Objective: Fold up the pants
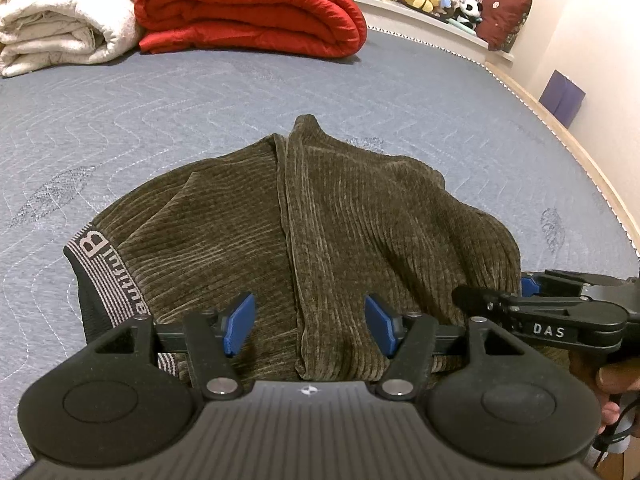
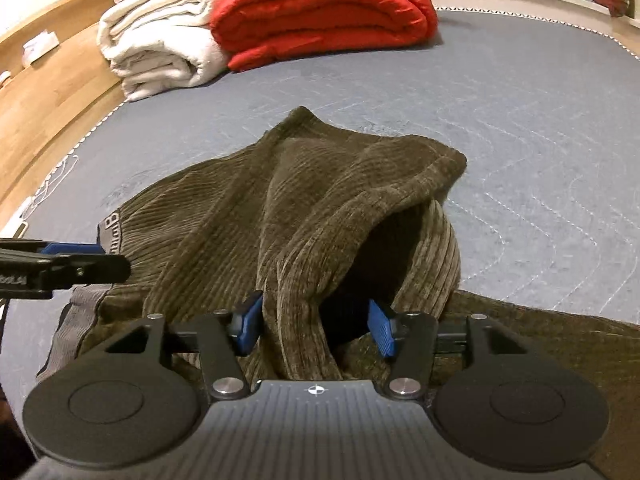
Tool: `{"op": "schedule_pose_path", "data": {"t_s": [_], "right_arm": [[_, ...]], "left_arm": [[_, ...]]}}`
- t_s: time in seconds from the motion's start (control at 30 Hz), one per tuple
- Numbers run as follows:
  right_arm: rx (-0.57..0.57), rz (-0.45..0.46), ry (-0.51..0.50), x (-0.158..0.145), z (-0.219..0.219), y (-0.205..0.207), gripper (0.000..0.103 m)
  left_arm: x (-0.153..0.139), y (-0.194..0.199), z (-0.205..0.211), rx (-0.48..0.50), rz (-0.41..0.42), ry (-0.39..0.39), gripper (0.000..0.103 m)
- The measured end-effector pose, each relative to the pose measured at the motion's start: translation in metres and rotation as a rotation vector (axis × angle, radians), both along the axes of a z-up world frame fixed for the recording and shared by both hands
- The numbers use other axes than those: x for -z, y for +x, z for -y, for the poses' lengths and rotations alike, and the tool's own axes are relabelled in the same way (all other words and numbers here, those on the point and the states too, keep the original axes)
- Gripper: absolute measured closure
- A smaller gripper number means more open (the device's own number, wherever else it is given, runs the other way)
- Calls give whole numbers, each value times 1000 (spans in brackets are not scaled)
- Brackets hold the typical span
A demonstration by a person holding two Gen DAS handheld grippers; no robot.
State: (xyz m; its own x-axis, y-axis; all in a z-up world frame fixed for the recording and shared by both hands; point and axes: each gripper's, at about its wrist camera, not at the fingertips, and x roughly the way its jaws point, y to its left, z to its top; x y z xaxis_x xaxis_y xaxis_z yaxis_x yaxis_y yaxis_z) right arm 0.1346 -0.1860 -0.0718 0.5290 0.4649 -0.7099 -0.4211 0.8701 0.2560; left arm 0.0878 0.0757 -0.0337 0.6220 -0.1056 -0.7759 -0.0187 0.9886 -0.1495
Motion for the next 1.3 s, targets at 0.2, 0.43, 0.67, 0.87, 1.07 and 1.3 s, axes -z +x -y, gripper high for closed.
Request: {"op": "schedule_pose_path", "data": {"t_s": [0.2, 0.43, 0.67, 0.87, 1.07, 1.3], "right_arm": [[-1, 53, -8, -4, -2, -3, 87], [-109, 100, 40, -20, -3, -11, 90], [-365, 123, 23, -21, -20, -36, 90], [-354, 83, -56, -7, -24, -35, 79], [-289, 108, -66, -6, -21, -35, 52], [-280, 144, -33, -16, -19, -32, 78]], "left_arm": [[0, 0, -1, -2, 0, -2, 36], [-2, -1, -2, 0, 2, -9, 30], [-2, -2, 0, 6, 0, -8, 29], [-1, -1, 3, 9, -5, -6, 29], [2, 1, 3, 9, -13, -5, 27], [4, 1, 3, 7, -11, -5, 27]]}}
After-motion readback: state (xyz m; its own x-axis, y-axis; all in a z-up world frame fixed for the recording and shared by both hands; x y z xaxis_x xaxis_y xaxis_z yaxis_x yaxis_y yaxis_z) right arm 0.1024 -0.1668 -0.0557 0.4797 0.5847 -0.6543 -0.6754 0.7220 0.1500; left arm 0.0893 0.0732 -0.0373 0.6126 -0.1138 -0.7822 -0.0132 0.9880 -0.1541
